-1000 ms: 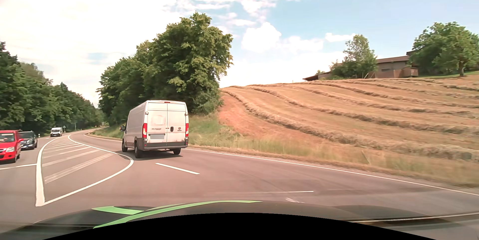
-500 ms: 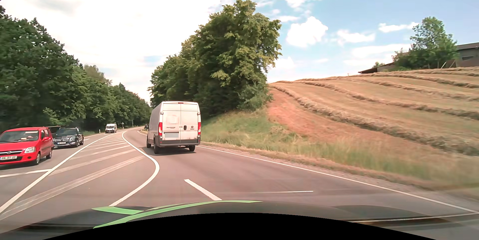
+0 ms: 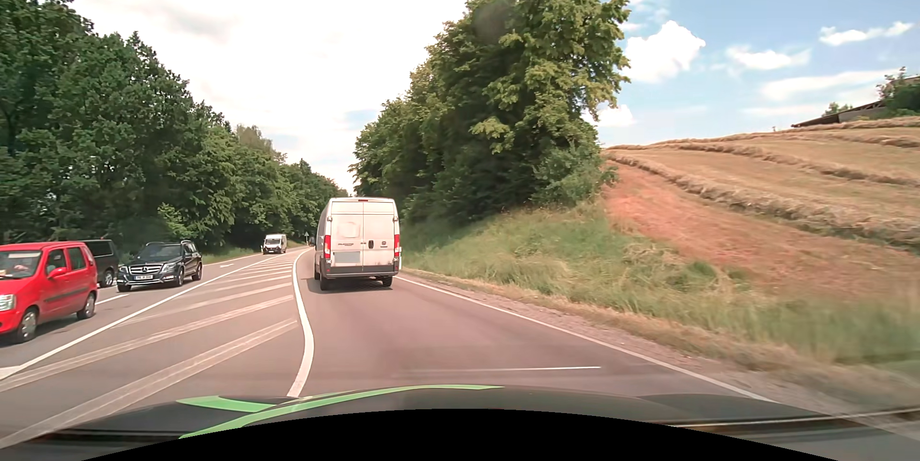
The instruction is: Follow the waypoints while adhering to traffic rules and regulations
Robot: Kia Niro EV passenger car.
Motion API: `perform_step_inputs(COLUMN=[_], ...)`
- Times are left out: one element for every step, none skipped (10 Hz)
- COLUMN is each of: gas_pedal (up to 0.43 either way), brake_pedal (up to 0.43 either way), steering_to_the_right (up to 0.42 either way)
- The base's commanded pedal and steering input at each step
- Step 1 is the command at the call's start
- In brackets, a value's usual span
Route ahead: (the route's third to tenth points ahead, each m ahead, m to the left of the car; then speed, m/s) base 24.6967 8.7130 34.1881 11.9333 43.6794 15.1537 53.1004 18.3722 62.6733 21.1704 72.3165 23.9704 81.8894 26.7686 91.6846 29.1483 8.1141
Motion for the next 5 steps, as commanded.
perform_step_inputs(gas_pedal=[0.22, 0.228, 0.228, 0.228, 0.24], brake_pedal=[0.0, 0.0, 0.0, 0.0, 0.0], steering_to_the_right=[-0.17, -0.167, -0.163, -0.158, -0.151])
